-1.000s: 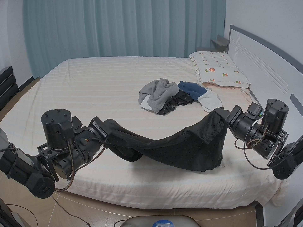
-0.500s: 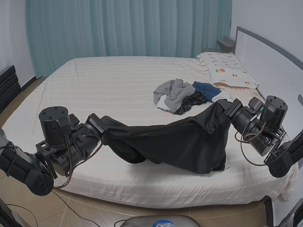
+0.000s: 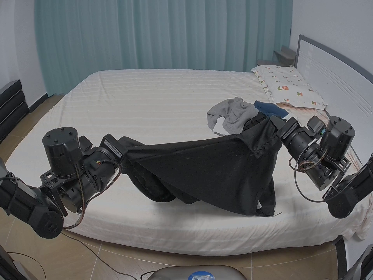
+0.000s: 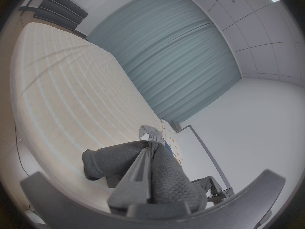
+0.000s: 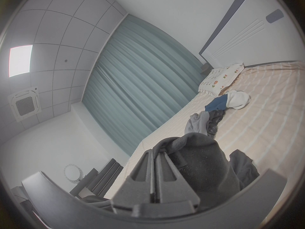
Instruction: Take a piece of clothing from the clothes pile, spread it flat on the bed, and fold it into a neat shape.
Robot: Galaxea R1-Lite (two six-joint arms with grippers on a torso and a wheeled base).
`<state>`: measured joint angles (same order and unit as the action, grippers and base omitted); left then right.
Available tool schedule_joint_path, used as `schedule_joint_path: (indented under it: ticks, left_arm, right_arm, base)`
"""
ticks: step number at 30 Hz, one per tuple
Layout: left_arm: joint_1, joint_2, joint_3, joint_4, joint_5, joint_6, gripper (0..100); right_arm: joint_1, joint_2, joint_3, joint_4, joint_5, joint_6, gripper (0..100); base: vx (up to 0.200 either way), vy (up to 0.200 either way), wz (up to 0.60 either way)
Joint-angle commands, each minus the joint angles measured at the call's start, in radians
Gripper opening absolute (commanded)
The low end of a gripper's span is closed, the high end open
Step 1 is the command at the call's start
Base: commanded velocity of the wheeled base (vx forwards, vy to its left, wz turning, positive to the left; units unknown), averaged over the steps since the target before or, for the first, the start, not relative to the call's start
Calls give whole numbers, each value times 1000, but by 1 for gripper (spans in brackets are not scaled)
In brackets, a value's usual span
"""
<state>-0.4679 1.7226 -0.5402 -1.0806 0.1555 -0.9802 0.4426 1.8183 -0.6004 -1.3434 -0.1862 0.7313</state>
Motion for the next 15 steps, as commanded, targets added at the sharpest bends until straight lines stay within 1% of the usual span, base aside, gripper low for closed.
schedule_joint_path:
  ticks: [1,7,15]
  left_arm:
    - [11,-1,3,-39,1,0,0]
    - [12,-4,3,-42,1,0,0]
    - [17,-4,3,-42,1,2,0]
  right_arm:
    - [-2,-1,2,-6,8,13,0]
    - [-2,18,11,-102,10,11,0]
    - [-1,22,11,-115,10,10,0]
  base:
    - [0,200,0]
    - [0,200,0]
    - [0,200,0]
